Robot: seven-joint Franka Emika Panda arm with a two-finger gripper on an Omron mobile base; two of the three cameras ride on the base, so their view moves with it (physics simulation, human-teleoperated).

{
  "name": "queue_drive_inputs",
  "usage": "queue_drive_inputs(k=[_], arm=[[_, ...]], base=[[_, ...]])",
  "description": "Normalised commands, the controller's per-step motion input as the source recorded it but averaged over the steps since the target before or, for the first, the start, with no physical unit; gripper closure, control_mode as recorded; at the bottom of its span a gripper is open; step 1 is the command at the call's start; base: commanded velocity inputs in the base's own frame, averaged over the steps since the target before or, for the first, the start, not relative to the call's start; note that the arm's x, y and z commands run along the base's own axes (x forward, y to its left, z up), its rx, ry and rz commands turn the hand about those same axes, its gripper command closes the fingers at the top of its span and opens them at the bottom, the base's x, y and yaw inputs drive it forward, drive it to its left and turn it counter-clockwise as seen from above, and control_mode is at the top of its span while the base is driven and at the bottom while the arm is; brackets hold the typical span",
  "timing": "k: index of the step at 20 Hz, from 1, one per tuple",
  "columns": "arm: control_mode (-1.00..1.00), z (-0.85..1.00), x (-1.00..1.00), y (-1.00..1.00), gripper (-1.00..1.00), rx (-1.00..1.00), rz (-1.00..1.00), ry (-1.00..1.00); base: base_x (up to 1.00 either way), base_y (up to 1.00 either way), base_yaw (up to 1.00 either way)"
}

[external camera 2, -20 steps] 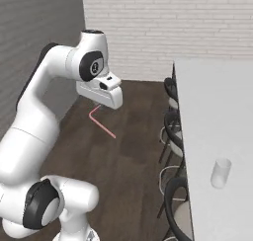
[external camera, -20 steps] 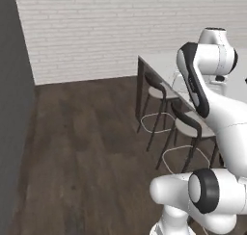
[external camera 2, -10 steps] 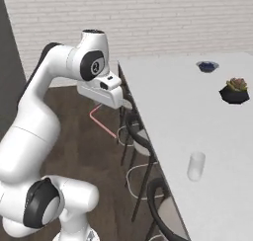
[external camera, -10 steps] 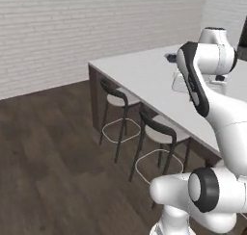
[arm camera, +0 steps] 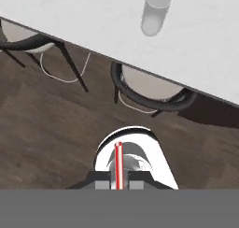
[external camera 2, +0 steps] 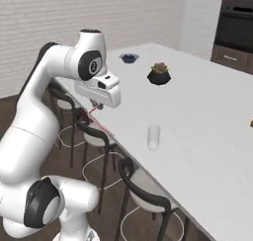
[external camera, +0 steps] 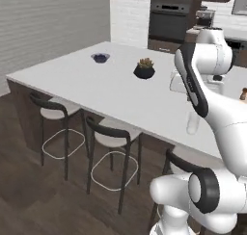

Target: Take a straw from the drawer in front and place it inside the glass cup on the dining counter.

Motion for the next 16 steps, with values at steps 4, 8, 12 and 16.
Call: queue_drive_inputs(k=[4,8,12,16], arm=[[1.0,0.0,0.0,0.0,1.0,0.0,0.0,0.0],[1.0,0.0,0.0,0.0,1.0,0.0,0.0,0.0],[1.0,0.0,0.0,0.0,1.0,0.0,0.0,0.0],[1.0,0.0,0.0,0.0,1.0,0.0,0.0,0.0]], base=[[0.01,0.43,-0.75],[0.01,0.54,-0.71],[0.0,0.7,-0.57],[0.0,0.68,-0.44]])
